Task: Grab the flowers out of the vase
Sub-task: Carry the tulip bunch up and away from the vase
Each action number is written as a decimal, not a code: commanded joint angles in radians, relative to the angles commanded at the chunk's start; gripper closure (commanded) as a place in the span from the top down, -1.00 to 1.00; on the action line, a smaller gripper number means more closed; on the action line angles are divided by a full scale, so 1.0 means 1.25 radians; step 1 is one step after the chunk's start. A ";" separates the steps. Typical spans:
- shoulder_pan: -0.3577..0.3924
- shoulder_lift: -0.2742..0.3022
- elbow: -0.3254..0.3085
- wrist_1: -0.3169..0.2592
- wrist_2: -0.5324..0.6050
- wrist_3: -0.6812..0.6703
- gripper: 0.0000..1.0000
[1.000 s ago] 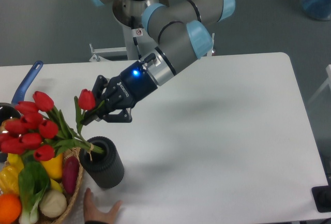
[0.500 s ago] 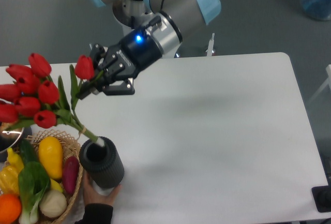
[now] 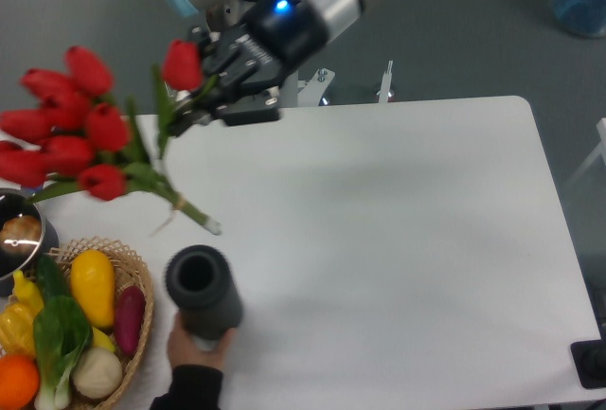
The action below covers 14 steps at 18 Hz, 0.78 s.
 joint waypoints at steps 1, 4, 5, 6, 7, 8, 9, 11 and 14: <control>0.015 0.001 0.001 0.000 0.030 0.000 -1.00; 0.085 0.002 -0.009 -0.001 0.040 0.012 -1.00; 0.112 0.004 -0.010 -0.001 0.040 0.022 -1.00; 0.135 0.003 -0.010 0.000 0.040 0.040 -1.00; 0.153 0.002 -0.013 -0.001 0.040 0.062 -1.00; 0.164 0.004 -0.024 -0.002 0.045 0.072 -1.00; 0.177 0.007 -0.038 -0.002 0.060 0.075 -1.00; 0.192 0.014 -0.070 -0.006 0.129 0.077 -1.00; 0.192 0.012 -0.088 -0.034 0.270 0.077 -1.00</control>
